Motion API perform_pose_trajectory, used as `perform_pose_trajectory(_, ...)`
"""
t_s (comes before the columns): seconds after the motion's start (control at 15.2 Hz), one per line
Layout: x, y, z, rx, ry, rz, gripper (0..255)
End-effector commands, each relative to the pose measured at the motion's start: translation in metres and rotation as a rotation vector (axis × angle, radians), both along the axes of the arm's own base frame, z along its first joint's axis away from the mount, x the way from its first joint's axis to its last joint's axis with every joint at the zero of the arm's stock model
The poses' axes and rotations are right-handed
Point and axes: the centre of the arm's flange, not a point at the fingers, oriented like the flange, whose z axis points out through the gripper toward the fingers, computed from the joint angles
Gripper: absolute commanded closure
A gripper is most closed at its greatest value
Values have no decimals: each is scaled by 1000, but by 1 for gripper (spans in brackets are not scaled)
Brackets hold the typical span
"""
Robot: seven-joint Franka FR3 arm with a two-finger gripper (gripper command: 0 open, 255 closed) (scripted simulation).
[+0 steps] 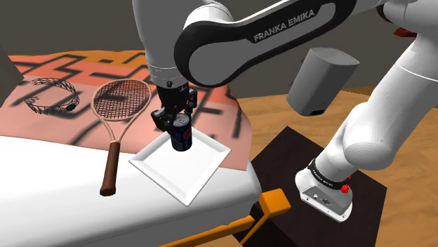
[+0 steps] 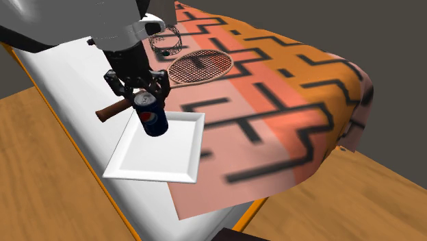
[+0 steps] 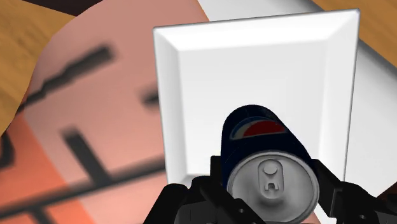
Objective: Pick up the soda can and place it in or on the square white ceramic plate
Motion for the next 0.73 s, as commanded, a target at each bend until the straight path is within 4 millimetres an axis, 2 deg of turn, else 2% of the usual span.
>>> perform_pose_trajectory(0.0,0,-1,-11,0,-1,0,255)
perform_pose_trajectory(0.53,0,-1,-56,0,-1,0,255)
perform_pose_trajectory(0.66,0,-1,-56,1,-1,0,255)
